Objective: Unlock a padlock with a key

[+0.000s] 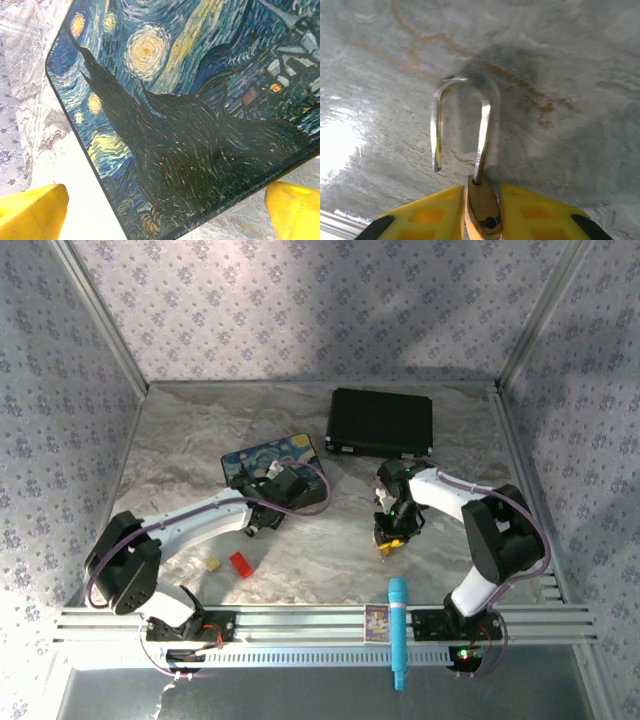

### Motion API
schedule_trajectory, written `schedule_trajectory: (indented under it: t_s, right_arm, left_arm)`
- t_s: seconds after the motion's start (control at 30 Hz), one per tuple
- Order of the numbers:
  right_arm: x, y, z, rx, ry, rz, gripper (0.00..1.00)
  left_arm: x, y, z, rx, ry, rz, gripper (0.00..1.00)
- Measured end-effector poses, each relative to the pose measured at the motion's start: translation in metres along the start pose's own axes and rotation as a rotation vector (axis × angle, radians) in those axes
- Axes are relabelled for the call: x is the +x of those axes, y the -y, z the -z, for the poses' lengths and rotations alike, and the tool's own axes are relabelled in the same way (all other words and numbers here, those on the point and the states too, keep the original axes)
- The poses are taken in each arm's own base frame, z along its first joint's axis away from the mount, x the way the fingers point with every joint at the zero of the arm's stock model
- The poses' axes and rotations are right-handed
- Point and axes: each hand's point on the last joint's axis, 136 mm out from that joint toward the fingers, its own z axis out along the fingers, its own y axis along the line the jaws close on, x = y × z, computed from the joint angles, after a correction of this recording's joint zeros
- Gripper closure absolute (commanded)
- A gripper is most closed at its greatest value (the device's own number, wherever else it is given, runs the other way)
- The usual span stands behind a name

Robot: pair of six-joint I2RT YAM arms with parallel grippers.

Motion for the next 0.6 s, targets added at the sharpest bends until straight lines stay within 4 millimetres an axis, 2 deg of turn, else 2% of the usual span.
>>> schedule_trajectory:
  t_s: [0.17, 0.33, 0.37, 0.4, 0.47, 0.6]
  right_arm:
    - [-0.002, 0.004, 0.003, 0.033, -0.002, 0.011, 0.61]
    - [-0.003, 0.004, 0.009, 0.037, 0.021, 0.02, 0.45]
    - [-0.004, 0.004, 0.013, 0.037, 0.04, 0.025, 0.4]
    - [-0.006, 0.003, 0.019, 0.037, 0.069, 0.027, 0.23]
    - [-0.012, 0.002, 0.031, 0.04, 0.136, 0.03, 0.01]
    - [-0.029, 0.004, 0.07, 0.08, 0.343, 0.037, 0.01]
  left_arm:
    - [-0.003, -0.003, 0.003, 0.003, 0.016, 0.017, 0.0]
    - [-0.01, -0.014, 0.018, 0.019, 0.07, 0.072, 0.0]
    - [-0.013, -0.018, 0.024, 0.028, 0.091, 0.097, 0.0]
    - [-0.016, -0.023, 0.032, 0.039, 0.116, 0.126, 0.0]
    - [-0.021, -0.032, 0.046, 0.064, 0.169, 0.189, 0.0]
    - [-0.036, -0.063, 0.073, 0.101, 0.296, 0.375, 0.0]
